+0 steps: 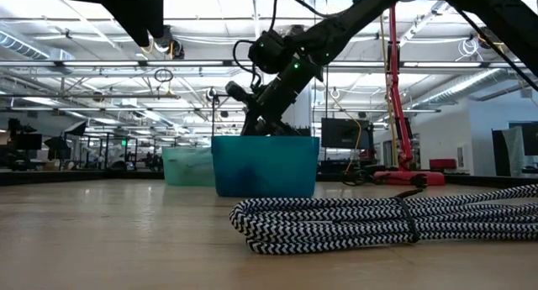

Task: Pick & Place USB Port
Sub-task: Put the brown hdmi cable into the green bin

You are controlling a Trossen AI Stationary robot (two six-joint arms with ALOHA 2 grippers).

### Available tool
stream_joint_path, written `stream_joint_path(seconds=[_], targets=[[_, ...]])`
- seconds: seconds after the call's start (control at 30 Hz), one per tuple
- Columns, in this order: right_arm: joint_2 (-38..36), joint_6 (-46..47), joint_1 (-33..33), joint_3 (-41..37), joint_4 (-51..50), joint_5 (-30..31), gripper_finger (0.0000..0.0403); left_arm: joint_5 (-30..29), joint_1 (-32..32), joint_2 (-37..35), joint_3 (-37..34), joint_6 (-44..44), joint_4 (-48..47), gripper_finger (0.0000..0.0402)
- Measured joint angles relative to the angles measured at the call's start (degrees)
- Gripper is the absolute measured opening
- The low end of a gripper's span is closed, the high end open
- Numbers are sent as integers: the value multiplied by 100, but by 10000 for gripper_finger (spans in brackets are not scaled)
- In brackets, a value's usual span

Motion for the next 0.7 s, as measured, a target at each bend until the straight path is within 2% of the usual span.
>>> stream_joint_path(seconds=[0.17, 0.47, 0.7], targets=[[95, -35, 63, 2, -240, -35, 0, 21, 0, 0, 0, -11, -4, 117], [32, -412, 72, 9, -859, 653, 0, 29, 0, 0, 0, -9, -30, 117], [32, -650, 42, 11, -1249, 835, 0, 19, -74, 0, 0, -12, -99, 117]])
